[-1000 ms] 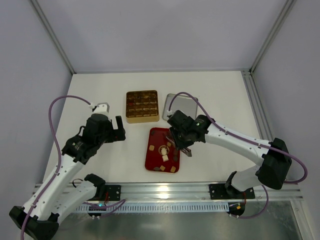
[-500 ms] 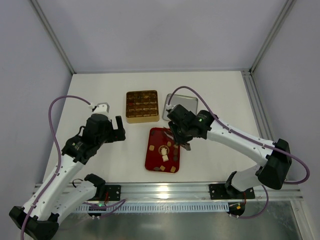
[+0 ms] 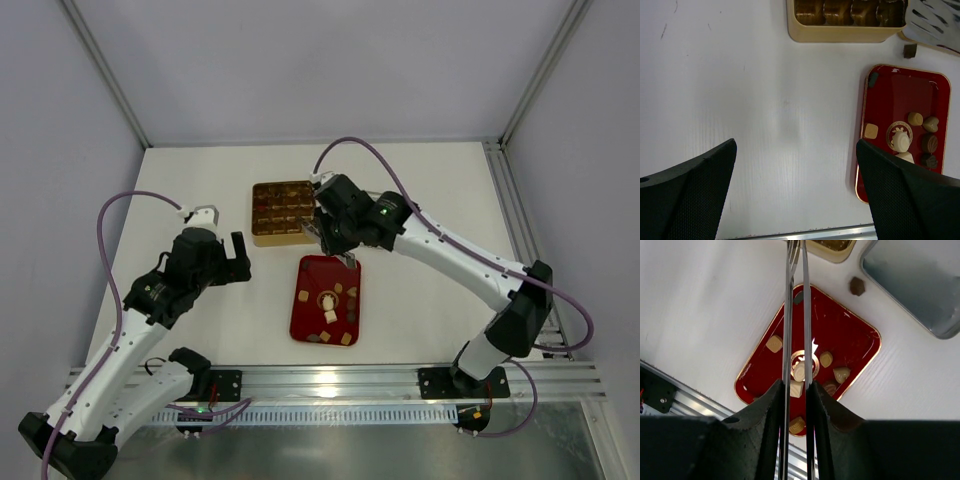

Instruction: Pack the chocolate

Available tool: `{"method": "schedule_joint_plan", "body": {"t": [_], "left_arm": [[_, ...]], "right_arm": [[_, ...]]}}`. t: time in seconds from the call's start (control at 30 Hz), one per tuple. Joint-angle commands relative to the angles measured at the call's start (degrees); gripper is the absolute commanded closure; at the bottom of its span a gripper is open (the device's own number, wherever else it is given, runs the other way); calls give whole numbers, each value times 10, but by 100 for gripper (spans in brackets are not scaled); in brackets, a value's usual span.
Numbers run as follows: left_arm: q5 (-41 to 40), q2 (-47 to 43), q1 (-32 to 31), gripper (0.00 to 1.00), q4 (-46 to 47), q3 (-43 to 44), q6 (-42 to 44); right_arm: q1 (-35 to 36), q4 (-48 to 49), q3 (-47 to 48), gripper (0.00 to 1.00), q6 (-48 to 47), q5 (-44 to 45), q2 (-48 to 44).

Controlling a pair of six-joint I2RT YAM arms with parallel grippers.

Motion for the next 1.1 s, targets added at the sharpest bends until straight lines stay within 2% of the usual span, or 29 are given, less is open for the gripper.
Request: {"method": "schedule_joint_plan", "body": {"t": [0.0, 0.13, 0.2, 0.4, 0.57, 0.73, 0.8, 1.07], "left_arm": [[-4, -3, 3, 0, 13, -1, 4], [-3, -3, 2, 0, 13, -2, 5], [-4, -4, 2, 0, 12, -1, 5], [-3, -9, 2, 0, 12, -3, 4], [-1, -7, 2, 0, 13, -2, 4], [-1, -8, 2, 0, 13, -3, 5], [2, -7, 2, 0, 14, -2, 5], [5, -6, 2, 0, 14, -3, 5]], "right_arm": [[-9, 51, 60, 69, -21, 17, 57], [-23, 82, 123, 69, -24, 19, 115], [-27, 53, 160, 69, -26, 27, 144], [-35, 40, 169, 69, -30, 45, 122], [-52, 37, 135, 69, -25, 53, 84], [-110, 38, 71, 68, -19, 61, 54], [-128, 41, 39, 62, -17, 74, 41], [-185, 74, -40, 55, -11, 63, 29]]}}
